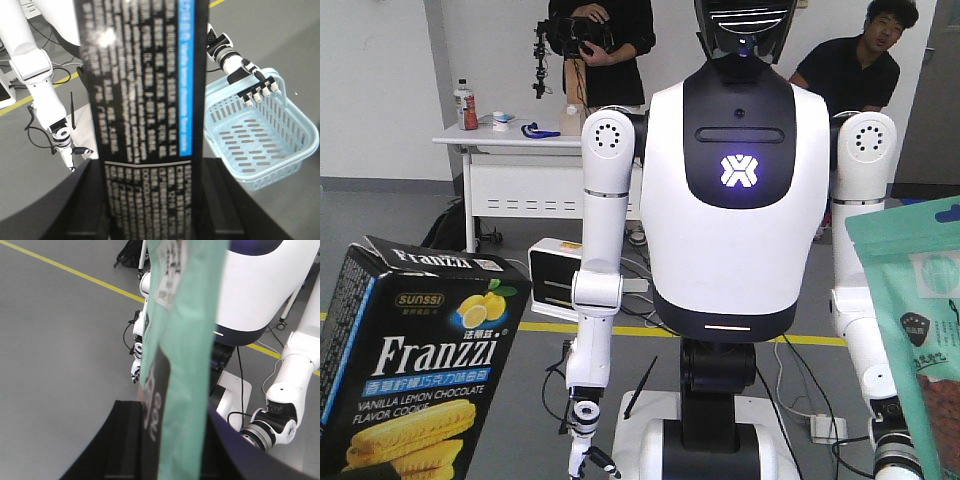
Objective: Pick snacks and fruit into basket
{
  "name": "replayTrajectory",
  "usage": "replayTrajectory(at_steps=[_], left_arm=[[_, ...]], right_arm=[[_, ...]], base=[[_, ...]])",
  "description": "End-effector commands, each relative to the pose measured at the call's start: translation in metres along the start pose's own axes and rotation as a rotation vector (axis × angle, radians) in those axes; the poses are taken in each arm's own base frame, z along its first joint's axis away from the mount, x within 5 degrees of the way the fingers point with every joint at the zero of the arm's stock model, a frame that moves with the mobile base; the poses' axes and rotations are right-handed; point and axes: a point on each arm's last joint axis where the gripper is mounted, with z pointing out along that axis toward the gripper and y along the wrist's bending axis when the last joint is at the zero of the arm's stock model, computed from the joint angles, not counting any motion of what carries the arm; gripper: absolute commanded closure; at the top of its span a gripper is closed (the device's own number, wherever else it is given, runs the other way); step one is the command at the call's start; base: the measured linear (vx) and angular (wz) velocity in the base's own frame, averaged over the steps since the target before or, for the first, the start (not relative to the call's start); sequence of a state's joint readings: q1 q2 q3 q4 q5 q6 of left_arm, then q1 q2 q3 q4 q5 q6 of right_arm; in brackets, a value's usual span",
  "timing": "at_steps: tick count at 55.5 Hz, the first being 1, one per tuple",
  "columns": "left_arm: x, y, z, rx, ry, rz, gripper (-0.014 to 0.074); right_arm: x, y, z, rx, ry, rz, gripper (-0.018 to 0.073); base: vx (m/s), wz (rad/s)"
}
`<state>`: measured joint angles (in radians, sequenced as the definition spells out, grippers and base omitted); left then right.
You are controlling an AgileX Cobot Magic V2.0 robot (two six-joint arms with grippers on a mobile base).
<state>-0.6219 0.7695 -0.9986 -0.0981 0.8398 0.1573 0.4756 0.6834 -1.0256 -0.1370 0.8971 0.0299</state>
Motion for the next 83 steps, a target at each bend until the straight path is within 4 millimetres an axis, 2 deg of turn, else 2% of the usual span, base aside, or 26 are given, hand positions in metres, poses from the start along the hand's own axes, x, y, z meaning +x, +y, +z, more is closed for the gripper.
replayTrajectory(at_steps=[1, 83], left_arm=[[-0.0166, 0.0000, -0.0106, -0.005, -0.133, -0.004, 0.0556], [-0.0159, -0.0001, -0.0105, -0.004, -0.125, -0.004, 0.0556]], right_arm=[[-0.0156, -0.0020, -0.0077, 0.013, -0.122, -0.022, 0.0566], [-0.0166, -0.0020, -0.0079, 0.012, -0.134, -0.019, 0.0566]], base=[[0.00, 0.00], [0.00, 0.00]])
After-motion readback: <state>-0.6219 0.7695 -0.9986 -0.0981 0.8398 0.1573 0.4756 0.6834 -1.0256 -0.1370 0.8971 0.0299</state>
